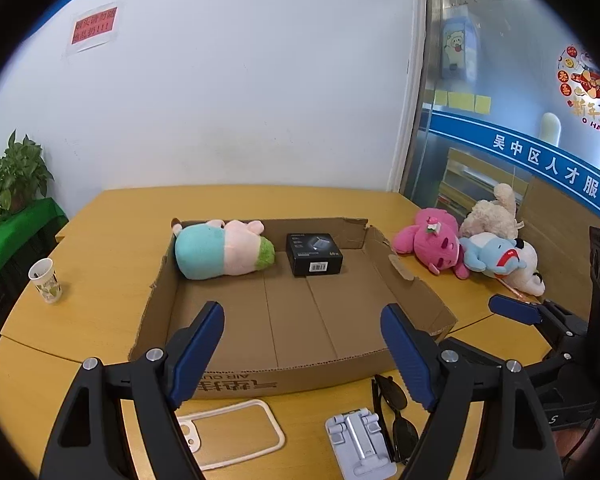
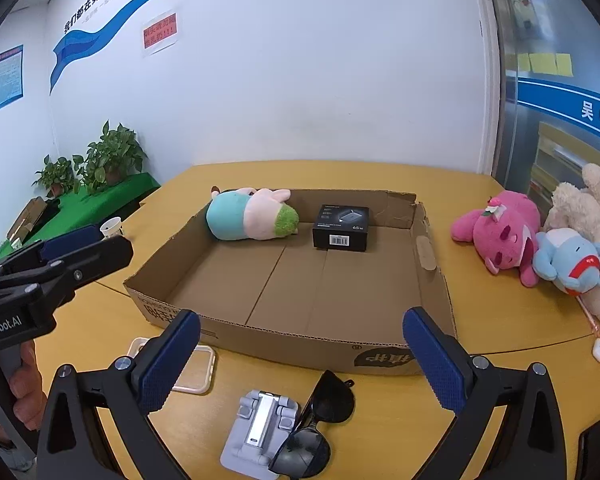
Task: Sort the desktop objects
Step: 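Withdraw both tools and move toward the black sunglasses, then close both grippers on the black sunglasses and lift them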
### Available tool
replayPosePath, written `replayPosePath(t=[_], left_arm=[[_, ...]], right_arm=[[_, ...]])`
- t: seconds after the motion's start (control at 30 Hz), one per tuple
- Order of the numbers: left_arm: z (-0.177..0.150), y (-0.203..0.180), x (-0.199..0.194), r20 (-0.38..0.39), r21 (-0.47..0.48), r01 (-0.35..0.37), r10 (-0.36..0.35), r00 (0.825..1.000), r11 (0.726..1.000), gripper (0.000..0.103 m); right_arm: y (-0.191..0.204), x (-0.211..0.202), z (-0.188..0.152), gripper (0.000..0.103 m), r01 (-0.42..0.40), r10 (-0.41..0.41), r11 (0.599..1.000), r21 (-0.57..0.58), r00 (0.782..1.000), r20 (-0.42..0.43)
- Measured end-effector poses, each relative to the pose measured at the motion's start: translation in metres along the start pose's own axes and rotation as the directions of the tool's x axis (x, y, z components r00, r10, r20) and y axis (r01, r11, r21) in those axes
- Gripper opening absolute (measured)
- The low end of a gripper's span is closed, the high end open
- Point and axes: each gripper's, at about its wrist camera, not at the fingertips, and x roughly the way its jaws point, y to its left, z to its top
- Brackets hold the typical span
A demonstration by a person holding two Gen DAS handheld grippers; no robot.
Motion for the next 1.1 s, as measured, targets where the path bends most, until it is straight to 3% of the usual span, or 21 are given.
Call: replayPosePath(t=[0.4,0.53,0.6,0.7,0.8,1.1], left_arm=[[-0.011,0.000,0.015,-0.049,-0.017,0.009,-0.010,0.999,1.000,0.081],[-0.022,0.000,0.022,-0.088,-0.034,0.029,-0.032,0.996,0.999,0.081],[-0.028,0.001,0.026,-0.115,-0.032,0.040,-0.043,0.992,0.999,0.081],[-0.045,0.005,0.032,-0.162,-0.042,0.063,-0.069,0.984,0.997,0.081],[-0.061,0.009,0.041,-0.217,-0.072,0.079,-0.093,0.972,0.994,0.081],[-0.086,0.006,0.056,-0.290,-0.117,0.134,-0.163,0.943,0.984,0.081]], right_arm=[[0.000,0.005,-0.013,0.103,-0.013,0.013,1.000,0.011,1.000,-0.015],[-0.005,0.008,-0.028,0.103,-0.080,0.082,0.996,0.043,0.995,-0.053],[-0.009,0.014,-0.046,0.103,-0.140,0.145,0.989,0.056,0.984,-0.099],[-0.018,0.029,-0.077,0.103,-0.153,0.169,0.984,0.096,0.968,-0.185],[-0.027,0.046,-0.100,0.095,-0.180,0.220,0.968,0.175,0.944,-0.244],[-0.019,0.092,-0.125,0.079,-0.208,0.263,0.960,0.185,0.897,-0.355]])
